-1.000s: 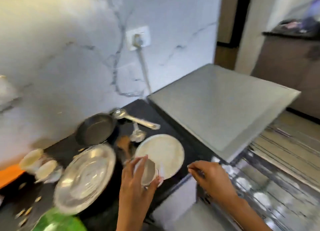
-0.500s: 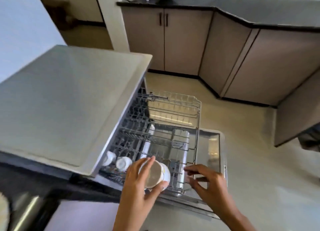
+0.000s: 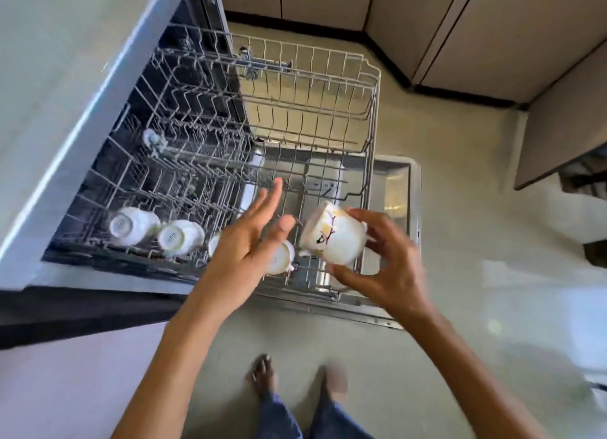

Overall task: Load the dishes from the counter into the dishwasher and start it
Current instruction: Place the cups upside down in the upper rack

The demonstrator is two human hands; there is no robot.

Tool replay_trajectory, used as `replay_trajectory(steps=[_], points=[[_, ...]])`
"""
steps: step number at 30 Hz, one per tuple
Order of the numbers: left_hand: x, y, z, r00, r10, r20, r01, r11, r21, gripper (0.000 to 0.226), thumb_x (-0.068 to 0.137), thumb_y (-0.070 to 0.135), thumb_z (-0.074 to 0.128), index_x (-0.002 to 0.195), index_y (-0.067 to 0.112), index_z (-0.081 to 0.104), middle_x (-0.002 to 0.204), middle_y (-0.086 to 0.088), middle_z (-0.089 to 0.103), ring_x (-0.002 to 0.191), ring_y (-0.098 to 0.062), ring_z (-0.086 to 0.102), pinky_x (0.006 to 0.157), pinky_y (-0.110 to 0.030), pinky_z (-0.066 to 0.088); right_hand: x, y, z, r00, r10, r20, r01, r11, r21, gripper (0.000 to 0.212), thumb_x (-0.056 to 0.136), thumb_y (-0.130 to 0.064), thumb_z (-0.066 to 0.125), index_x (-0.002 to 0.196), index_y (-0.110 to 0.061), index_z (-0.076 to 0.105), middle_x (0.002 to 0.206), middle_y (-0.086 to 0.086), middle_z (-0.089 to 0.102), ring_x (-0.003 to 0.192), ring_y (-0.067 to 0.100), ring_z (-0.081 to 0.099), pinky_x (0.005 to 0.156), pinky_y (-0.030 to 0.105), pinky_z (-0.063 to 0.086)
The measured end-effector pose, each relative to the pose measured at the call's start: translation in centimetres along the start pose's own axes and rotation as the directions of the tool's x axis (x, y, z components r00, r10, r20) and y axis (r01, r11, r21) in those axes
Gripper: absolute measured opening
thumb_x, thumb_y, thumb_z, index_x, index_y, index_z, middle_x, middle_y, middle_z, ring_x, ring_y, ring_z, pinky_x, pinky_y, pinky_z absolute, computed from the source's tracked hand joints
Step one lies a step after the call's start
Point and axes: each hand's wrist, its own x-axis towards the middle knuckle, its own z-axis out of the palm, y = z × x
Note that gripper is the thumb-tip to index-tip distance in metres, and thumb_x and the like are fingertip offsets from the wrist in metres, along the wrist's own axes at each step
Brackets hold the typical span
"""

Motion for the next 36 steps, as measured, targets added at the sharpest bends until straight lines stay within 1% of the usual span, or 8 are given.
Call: replay_trajectory(steps=[3, 5, 8, 12, 15, 18, 30, 36], points=[[-0.3, -3.6, -0.2, 0.999, -0.045, 0.019, 0.025, 0.805, 0.592, 0.074, 0.082, 0.070, 0.008, 0.145, 0.035, 0.024, 0.155, 0.004, 0.009, 0.140, -0.010, -0.004, 0.115, -0.049, 0.000, 1.4, 1.9, -1.9, 0.999, 0.003, 0.045, 0.008, 0.970, -0.241, 0.073, 0.056, -0.028, 0.088, 0.122, -0.023, 0.055, 0.118, 0.000, 0.055, 0.101, 0.013, 0.058, 0.082, 0.027, 0.055], [-1.1, -5.0, 0.9, 0.991, -0.025, 0.128, -0.076, 0.686, 0.724, 0.076, 0.089, 0.063, 0.001, 0.142, 0.022, 0.038, 0.153, -0.004, 0.020, 0.141, -0.022, 0.006, 0.110, -0.050, 0.001, 2.4, 2.7, -2.5, 0.988, -0.006, 0.155, 0.063, 0.927, -0.370, 0.076, 0.055, -0.032, 0.087, 0.124, -0.022, 0.056, 0.116, 0.003, 0.054, 0.098, 0.017, 0.057, 0.078, 0.036, 0.057], [-1.9, -5.9, 2.3, 0.984, -0.032, 0.173, -0.113, 0.638, 0.761, 0.073, 0.096, 0.055, 0.001, 0.135, 0.019, 0.051, 0.147, -0.006, 0.036, 0.138, -0.028, 0.029, 0.108, -0.052, 0.016, 3.9, 3.0, -1.9, 0.943, 0.053, 0.328, 0.122, 0.863, -0.491, 0.078, 0.053, -0.032, 0.085, 0.124, -0.029, 0.055, 0.115, 0.003, 0.052, 0.095, 0.019, 0.058, 0.072, 0.034, 0.054], [-1.8, -6.0, 2.7, 0.991, -0.050, 0.128, -0.064, 0.653, 0.754, 0.078, 0.084, 0.060, -0.011, 0.144, 0.030, 0.029, 0.153, 0.008, 0.014, 0.144, -0.013, 0.007, 0.112, -0.037, -0.003, 5.0, 2.7, 0.3, 0.878, 0.148, 0.454, 0.195, 0.757, -0.624, 0.076, 0.059, -0.036, 0.080, 0.128, -0.030, 0.048, 0.125, -0.003, 0.050, 0.106, 0.019, 0.054, 0.069, 0.028, 0.047], [-1.6, -5.7, 2.8, 0.991, -0.066, 0.115, -0.045, 0.650, 0.759, 0.088, 0.081, 0.062, -0.014, 0.141, 0.027, 0.040, 0.149, 0.009, 0.032, 0.142, -0.013, 0.017, 0.114, -0.036, 0.005, 5.1, 2.8, 2.2, 0.841, 0.180, 0.511, 0.261, 0.692, -0.674, 0.075, 0.064, -0.032, 0.079, 0.129, -0.028, 0.043, 0.128, -0.002, 0.047, 0.112, 0.019, 0.047, 0.073, 0.032, 0.050], [-1.3, -5.5, 3.0, 0.991, -0.094, 0.100, -0.016, 0.642, 0.767, 0.101, 0.075, 0.064, -0.023, 0.137, 0.026, 0.046, 0.146, 0.011, 0.039, 0.142, -0.012, 0.019, 0.113, -0.036, 0.006, 5.0, 3.3, 3.6, 0.826, 0.195, 0.529, 0.280, 0.673, -0.685, 0.072, 0.066, -0.028, 0.078, 0.129, -0.028, 0.043, 0.127, -0.001, 0.046, 0.111, 0.020, 0.047, 0.071, 0.031, 0.049], [-1.3, -6.2, 3.6, 0.997, -0.054, 0.047, -0.002, 0.635, 0.773, 0.076, 0.093, 0.055, 0.002, 0.119, 0.020, 0.064, 0.140, 0.001, 0.048, 0.137, -0.021, 0.034, 0.109, -0.038, 0.003, 2.7, 5.6, 5.6, 0.823, 0.226, 0.521, 0.253, 0.675, -0.693, 0.072, 0.066, -0.008, 0.079, 0.128, -0.024, 0.045, 0.131, 0.003, 0.042, 0.116, 0.024, 0.043, 0.059, 0.035, 0.054], [-1.4, -6.4, 3.6, 0.999, -0.021, 0.028, -0.009, 0.621, 0.784, 0.068, 0.097, 0.051, 0.011, 0.110, 0.020, 0.070, 0.133, -0.001, 0.055, 0.129, -0.024, 0.044, 0.108, -0.040, 0.009, 2.4, 5.7, 5.3, 0.815, 0.212, 0.540, 0.262, 0.696, -0.669, 0.071, 0.074, -0.009, 0.075, 0.134, -0.027, 0.041, 0.139, 0.000, 0.039, 0.126, 0.023, 0.038, 0.079, 0.035, 0.055]])
